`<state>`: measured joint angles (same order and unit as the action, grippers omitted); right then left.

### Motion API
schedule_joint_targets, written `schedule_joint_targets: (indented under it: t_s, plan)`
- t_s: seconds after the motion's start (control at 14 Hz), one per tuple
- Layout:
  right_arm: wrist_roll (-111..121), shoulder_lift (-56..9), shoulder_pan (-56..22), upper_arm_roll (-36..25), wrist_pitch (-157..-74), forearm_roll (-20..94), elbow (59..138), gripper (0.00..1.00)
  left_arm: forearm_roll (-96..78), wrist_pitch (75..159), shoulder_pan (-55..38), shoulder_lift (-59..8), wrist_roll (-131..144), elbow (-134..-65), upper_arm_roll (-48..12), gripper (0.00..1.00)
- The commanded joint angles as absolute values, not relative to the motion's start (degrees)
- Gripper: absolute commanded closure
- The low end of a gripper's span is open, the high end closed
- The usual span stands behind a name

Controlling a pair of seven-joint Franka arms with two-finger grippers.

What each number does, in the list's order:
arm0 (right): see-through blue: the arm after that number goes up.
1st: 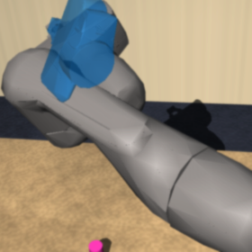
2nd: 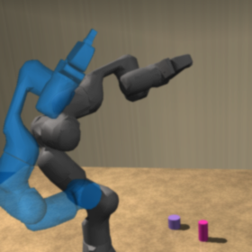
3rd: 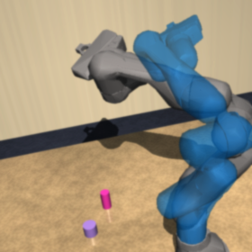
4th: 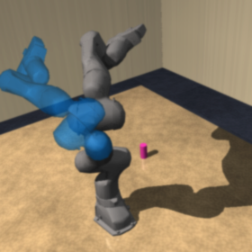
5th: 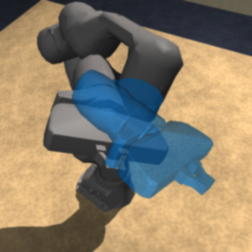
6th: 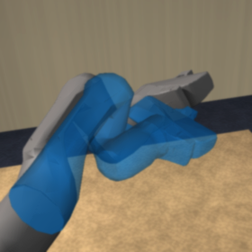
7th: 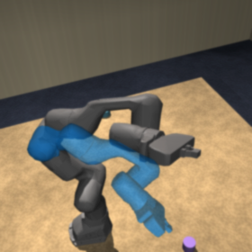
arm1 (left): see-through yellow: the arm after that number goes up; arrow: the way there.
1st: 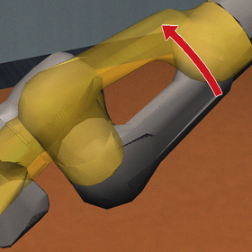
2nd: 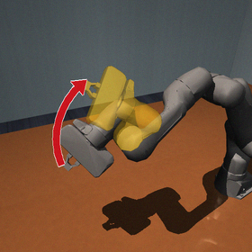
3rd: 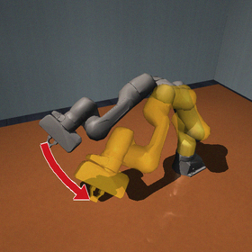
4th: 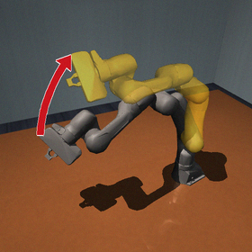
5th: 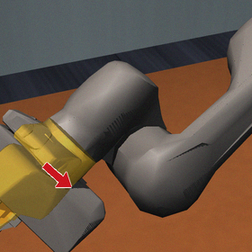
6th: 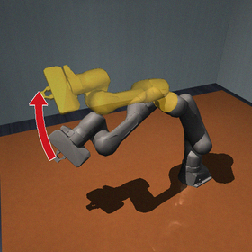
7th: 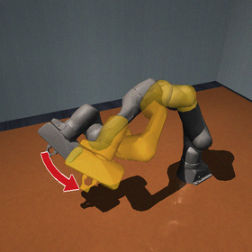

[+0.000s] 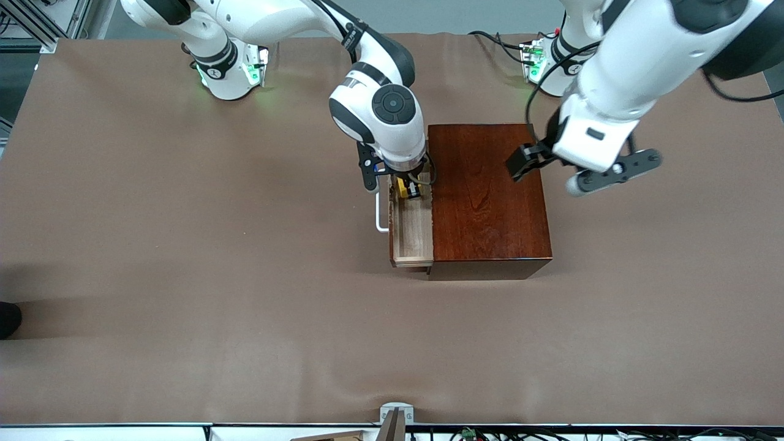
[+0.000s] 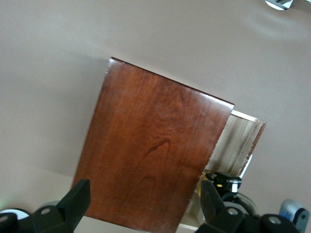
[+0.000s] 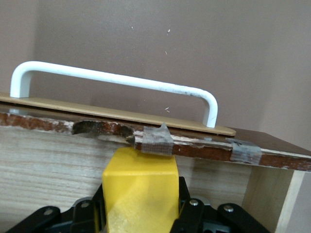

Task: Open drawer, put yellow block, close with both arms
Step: 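Lower the cube into the drawer while the left gripper moves onto the box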

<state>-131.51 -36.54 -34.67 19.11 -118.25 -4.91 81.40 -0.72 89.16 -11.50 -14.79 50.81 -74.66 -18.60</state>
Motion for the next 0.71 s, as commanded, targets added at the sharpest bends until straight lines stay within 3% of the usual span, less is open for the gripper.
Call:
schedule_joint_targets:
  t_s: [0.0, 0.43, 0.64]
  plan:
    - [-133.24, -37.27, -35.07, 18.90, -117.69, -6.50, 79.72, 0.74, -0.97, 90.78, -14.41, -17.58, 54.57, -72.16, -17.93, 0.00]
    - [-133.24, -37.18, -34.63, 18.90, -117.60, -6.50, 79.72, 0.69, -0.97, 94.66, -16.08, -19.34, 57.13, -72.16, -18.02, 0.00]
    - [-133.24, -37.27, -34.54, 18.90, -117.69, -6.50, 79.89, 0.41, -0.97, 94.83, -16.44, -19.34, 57.04, -72.16, -18.02, 0.00]
